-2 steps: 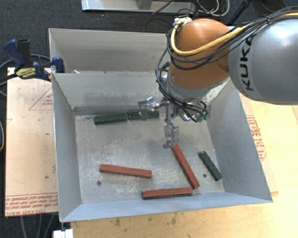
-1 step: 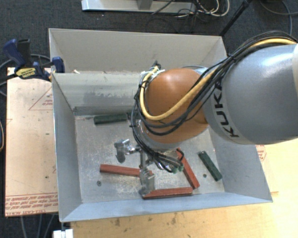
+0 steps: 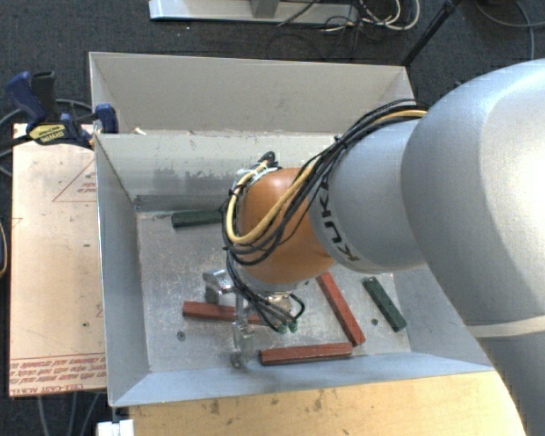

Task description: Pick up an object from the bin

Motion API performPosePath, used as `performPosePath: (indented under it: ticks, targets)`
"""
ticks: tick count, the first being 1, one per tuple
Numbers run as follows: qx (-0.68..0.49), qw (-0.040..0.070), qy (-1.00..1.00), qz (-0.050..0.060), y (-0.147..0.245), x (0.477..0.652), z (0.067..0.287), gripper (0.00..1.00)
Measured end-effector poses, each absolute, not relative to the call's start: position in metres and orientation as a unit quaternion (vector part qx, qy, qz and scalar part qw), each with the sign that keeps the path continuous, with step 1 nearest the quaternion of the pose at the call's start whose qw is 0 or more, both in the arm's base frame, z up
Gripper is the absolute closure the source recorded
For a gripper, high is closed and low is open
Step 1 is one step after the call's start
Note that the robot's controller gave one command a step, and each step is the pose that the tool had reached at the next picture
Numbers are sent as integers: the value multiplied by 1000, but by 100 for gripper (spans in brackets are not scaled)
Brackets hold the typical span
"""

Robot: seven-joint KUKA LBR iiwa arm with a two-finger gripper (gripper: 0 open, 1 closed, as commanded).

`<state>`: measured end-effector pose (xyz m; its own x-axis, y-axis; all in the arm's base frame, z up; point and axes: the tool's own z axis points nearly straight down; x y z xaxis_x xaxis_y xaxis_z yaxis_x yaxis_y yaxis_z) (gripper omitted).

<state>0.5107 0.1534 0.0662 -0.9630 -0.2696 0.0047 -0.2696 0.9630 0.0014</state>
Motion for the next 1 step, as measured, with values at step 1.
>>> performPosePath:
  ticks: [1]
  targets:
    - [135, 0, -991, -1, 154, 512, 70, 100]
